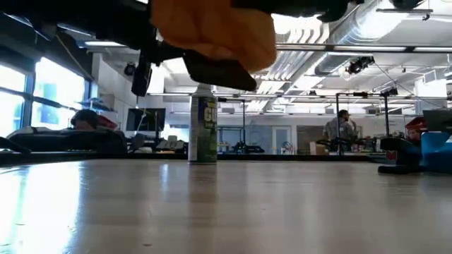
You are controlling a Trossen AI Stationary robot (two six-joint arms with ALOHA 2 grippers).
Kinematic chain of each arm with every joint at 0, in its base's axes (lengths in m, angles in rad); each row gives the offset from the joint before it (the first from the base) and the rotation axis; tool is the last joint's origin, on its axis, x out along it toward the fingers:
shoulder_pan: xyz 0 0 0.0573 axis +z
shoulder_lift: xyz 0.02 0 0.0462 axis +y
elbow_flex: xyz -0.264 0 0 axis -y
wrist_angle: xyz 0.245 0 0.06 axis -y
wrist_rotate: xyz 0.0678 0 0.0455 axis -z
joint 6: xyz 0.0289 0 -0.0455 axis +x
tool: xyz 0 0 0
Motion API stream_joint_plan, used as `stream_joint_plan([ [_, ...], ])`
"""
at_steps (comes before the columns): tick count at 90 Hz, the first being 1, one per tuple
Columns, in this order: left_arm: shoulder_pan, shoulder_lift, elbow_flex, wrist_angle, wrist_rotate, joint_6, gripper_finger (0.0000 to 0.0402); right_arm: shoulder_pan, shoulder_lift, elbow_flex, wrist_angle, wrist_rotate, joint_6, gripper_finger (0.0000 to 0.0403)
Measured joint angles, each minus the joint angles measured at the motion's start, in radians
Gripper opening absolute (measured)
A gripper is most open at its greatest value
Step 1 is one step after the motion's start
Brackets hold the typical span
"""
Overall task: Apply microfiber cloth
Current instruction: Wipe the front of the cellphone with a microfiber cloth
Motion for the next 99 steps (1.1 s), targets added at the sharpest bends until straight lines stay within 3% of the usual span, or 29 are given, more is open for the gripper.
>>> stream_joint_plan([
  [20,-0.002,0.012,0.0,0.007,0.04,-0.001,0.0017,-0.033,0.148,0.167,-0.121,-0.055,-0.004,0.0],
  [40,-0.008,0.011,-0.002,0.053,0.112,0.094,0.0017,-0.03,0.208,0.345,-0.442,-0.035,0.125,0.0],
  [67,-0.019,-0.033,-0.001,0.073,0.067,0.167,0.0017,0.058,0.21,0.36,-0.591,-0.064,0.184,0.0],
  [99,-0.026,-0.034,0.001,0.069,0.004,0.144,0.0017,0.06,0.211,0.359,-0.552,0.052,0.149,0.0],
])
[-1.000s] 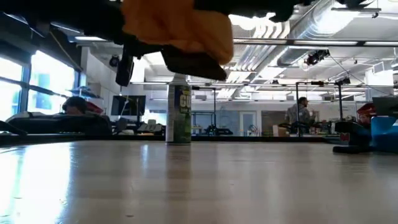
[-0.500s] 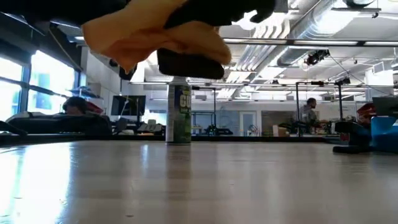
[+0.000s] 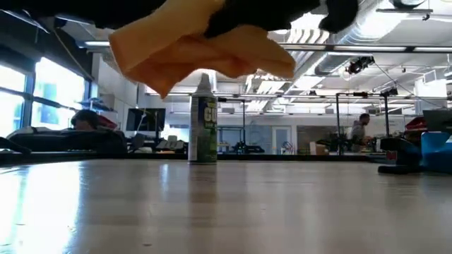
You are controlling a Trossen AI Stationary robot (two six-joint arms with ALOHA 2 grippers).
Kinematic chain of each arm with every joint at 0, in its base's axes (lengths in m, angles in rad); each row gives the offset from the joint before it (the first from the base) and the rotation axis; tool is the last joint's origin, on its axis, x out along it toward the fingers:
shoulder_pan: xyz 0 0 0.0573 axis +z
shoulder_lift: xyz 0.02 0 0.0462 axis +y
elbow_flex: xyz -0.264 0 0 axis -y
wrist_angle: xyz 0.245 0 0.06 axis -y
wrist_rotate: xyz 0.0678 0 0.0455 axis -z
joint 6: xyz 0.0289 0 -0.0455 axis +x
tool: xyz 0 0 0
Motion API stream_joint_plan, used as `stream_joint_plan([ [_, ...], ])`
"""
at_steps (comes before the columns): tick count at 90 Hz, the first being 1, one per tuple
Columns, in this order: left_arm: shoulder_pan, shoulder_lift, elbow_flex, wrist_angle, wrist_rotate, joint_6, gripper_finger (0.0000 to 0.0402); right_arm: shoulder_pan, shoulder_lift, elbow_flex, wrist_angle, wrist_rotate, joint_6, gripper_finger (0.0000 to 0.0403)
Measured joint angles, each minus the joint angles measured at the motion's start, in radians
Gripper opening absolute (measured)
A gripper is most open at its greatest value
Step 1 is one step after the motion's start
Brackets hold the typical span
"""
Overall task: Apply microfiber cloth
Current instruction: Wipe the front of the cellphone with a microfiber cloth
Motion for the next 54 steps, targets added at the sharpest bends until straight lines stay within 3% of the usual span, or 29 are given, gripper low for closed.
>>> stream_joint_plan([
  [37,-0.011,0.008,0.0,-0.009,-0.015,-0.017,0.0017,-0.106,0.0,0.0,0.215,-0.02,-0.198,0.0],
  [54,-0.013,0.008,0.0,-0.006,-0.01,-0.013,0.0017,-0.116,0.0,0.0,0.253,-0.055,-0.202,0.0],
])
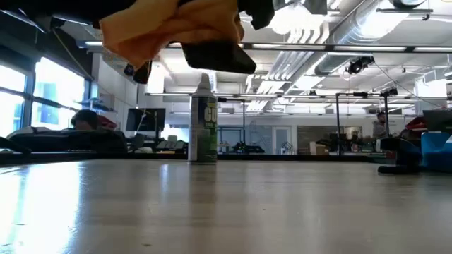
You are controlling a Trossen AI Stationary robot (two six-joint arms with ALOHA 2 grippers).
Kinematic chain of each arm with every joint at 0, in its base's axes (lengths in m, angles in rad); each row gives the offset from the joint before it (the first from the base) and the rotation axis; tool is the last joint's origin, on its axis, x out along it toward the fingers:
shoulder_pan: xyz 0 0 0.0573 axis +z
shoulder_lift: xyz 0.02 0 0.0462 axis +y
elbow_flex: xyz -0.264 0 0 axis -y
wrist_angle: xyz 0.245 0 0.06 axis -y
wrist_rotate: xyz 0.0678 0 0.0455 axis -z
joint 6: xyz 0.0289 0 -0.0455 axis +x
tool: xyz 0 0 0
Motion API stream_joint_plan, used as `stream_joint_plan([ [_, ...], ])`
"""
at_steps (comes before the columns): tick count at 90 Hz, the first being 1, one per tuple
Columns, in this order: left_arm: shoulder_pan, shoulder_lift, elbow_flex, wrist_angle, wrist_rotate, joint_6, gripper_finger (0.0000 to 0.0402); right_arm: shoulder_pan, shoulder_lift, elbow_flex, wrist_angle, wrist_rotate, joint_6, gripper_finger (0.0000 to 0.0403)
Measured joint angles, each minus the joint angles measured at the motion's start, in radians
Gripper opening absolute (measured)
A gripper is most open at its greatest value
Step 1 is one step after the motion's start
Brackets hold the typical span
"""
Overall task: Apply microfiber cloth
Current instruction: Wipe the front of the cellphone with a microfiber cloth
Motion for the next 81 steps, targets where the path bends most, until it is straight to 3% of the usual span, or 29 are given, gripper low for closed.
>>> stream_joint_plan([
  [17,-0.002,0.001,0.0,-0.005,0.006,0.007,0.0017,0.009,-0.001,0.0,-0.103,-0.156,0.13,0.0],
  [44,-0.001,0.001,0.0,-0.001,-0.003,0.017,0.0017,0.067,-0.001,0.0,-0.257,-0.209,0.211,0.0],
  [58,-0.001,0.001,0.0,-0.002,-0.009,0.019,0.0017,0.088,0.0,0.0,-0.29,-0.141,0.204,0.0],
  [81,-0.009,0.001,0.0,-0.013,-0.044,0.029,0.0017,0.066,0.0,0.0,-0.274,0.076,0.13,0.0],
])
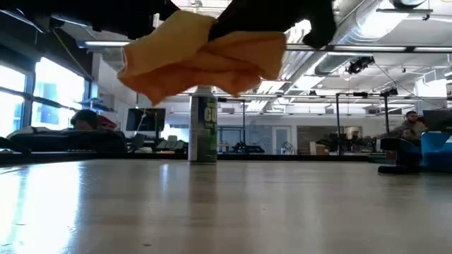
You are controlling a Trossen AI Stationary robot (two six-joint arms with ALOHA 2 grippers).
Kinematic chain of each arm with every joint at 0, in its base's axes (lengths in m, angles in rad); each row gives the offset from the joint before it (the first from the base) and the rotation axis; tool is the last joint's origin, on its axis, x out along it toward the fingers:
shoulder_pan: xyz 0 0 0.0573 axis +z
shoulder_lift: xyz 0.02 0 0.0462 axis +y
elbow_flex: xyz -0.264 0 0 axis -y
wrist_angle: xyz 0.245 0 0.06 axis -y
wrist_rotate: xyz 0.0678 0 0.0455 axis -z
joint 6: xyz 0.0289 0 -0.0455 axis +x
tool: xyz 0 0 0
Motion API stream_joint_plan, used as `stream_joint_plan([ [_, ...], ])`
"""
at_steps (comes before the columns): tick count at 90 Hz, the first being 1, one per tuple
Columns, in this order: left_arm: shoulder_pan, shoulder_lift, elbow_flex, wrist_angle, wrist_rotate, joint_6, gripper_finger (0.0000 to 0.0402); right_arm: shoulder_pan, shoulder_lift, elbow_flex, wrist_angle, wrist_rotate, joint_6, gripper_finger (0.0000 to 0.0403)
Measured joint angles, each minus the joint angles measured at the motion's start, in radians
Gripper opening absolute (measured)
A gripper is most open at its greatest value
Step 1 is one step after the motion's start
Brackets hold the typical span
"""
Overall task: Apply microfiber cloth
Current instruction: Wipe the front of the cellphone with a microfiber cloth
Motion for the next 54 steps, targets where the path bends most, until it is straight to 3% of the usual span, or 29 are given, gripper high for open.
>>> stream_joint_plan([
  [32,-0.008,0.001,0.0,0.004,-0.004,-0.01,0.0017,-0.059,-0.068,0.001,0.051,0.141,-0.11,0.0],
  [54,-0.014,0.0,0.0,0.011,0.045,-0.015,0.0017,-0.081,-0.153,0.001,0.026,0.156,-0.089,0.0],
])
